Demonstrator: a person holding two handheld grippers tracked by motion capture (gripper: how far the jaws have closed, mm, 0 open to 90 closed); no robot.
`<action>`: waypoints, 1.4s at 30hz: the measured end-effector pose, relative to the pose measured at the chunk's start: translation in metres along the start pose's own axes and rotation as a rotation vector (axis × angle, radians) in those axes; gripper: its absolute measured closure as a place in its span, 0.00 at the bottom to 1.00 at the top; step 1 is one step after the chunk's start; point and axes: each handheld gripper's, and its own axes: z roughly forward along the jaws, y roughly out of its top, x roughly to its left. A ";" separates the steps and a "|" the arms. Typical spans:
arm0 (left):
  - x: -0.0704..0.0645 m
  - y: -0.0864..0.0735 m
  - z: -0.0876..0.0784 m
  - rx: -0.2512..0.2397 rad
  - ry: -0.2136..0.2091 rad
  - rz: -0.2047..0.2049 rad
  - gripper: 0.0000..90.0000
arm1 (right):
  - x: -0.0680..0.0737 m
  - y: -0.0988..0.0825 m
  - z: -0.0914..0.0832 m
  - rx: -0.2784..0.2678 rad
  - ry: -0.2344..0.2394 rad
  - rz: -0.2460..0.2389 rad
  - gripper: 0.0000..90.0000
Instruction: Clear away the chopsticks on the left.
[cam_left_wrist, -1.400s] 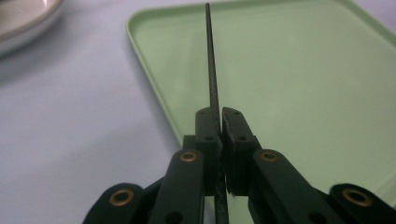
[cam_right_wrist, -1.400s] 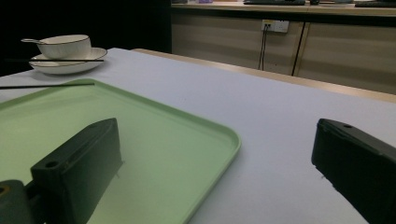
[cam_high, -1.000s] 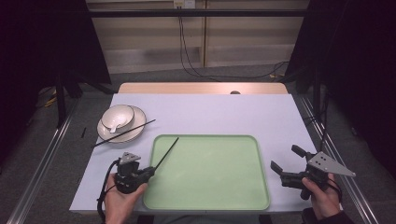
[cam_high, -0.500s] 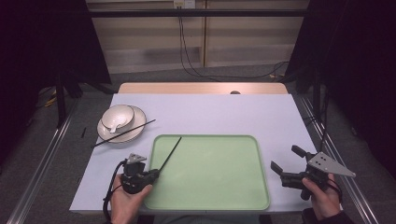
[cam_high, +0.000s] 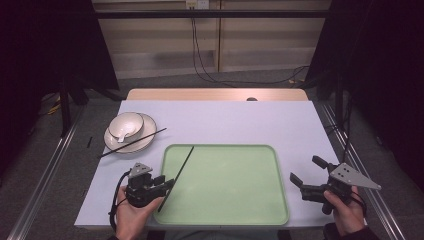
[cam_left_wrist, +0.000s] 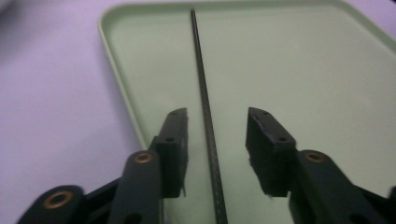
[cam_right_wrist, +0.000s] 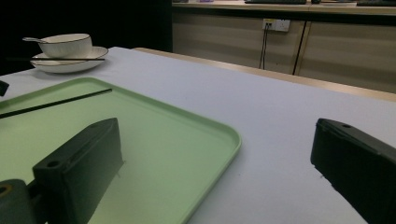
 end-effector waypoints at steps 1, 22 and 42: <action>0.001 0.001 -0.003 -0.012 0.008 0.038 0.53 | 0.000 0.000 0.000 -0.001 0.000 0.000 0.02; 0.071 -0.002 -0.053 -0.220 -0.045 0.160 0.04 | 0.002 0.002 -0.001 -0.039 0.021 -0.020 0.01; 0.146 0.018 -0.070 -0.208 0.071 0.269 0.11 | 0.001 0.002 0.000 -0.034 0.013 -0.022 0.00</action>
